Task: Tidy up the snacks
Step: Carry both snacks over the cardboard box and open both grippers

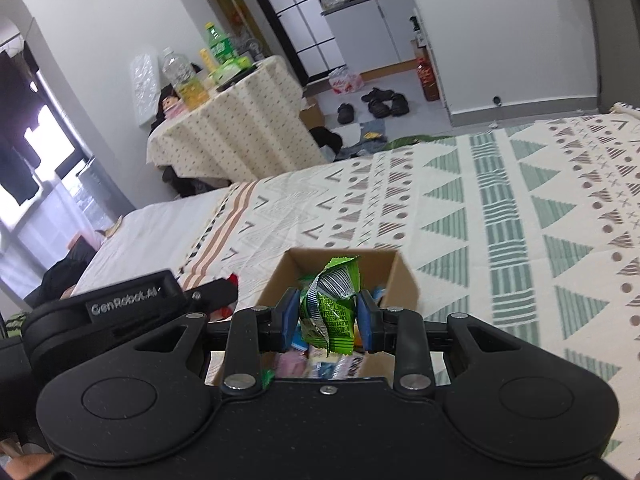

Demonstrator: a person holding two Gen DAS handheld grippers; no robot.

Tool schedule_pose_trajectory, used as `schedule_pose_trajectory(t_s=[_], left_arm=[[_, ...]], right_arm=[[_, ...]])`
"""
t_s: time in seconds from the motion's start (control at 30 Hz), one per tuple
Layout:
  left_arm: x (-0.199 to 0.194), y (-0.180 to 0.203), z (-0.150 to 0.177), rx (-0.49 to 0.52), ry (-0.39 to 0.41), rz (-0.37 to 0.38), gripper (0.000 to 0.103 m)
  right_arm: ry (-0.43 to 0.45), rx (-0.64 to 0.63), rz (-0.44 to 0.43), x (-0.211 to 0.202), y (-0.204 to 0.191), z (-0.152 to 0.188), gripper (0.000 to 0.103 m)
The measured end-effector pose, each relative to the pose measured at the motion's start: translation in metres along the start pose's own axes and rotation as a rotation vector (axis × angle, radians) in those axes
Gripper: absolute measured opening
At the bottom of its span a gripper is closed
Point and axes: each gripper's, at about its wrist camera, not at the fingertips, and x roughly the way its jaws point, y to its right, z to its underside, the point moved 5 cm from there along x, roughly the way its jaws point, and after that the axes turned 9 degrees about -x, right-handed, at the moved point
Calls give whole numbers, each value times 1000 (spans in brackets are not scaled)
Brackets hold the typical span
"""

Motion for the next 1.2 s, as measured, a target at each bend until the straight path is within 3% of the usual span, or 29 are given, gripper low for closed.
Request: schedule_pose_trajectory(t_s=[0.2,0.23,0.37,0.67,0.8,0.9,1.2], left_arm=[[5,-5,-1,-5,-17,-15,46],[6,-5,0,-1,-21,-16,46],[11,-2,4,11,-51,-20,46],[11,-3,22,41,-88,-70,49],[14,-1,31,42,-146,-90,61],[11,7,35,75,-144,-105,72],[-13,17,41,104,-113,-155,79]], right_arm=[[-55,-6,-46,15,-17,9,32],[-67,-3,-49,17,-17,11,36],[-74,15,-35,16,-11,12,43],[-53,60,17,5,13,11,49],[-40,88,24,-2,22,13,51],[-32,111,32,-10,28,14,55],[40,158,47,-53,53,8,56]])
